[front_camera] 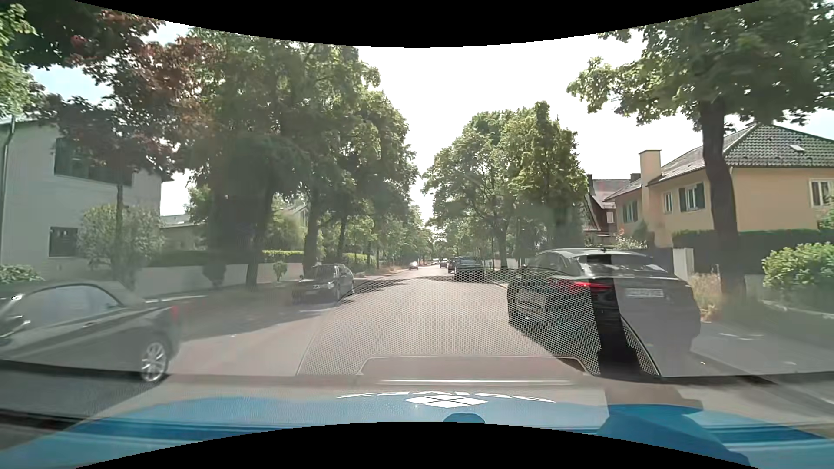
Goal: Follow the waypoints while adhering to traffic rules and regulations
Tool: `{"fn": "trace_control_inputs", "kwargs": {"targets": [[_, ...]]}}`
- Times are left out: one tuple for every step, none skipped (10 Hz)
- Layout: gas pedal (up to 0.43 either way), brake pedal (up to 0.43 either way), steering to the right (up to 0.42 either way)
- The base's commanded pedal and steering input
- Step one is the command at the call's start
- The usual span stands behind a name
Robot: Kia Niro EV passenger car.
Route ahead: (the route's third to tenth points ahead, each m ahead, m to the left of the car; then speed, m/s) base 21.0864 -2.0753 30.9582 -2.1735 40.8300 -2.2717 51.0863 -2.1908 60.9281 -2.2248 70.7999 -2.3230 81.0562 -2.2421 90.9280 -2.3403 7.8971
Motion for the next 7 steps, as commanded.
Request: {"fn": "trace_control_inputs", "kwargs": {"targets": [[0.15,0.0,-0.004],[0.15,0.0,-0.007],[0.15,0.0,-0.005],[0.15,0.0,-0.002],[0.15,0.0,-0.001],[0.15,0.0,-0.001],[0.15,0.0,-0.001]]}}
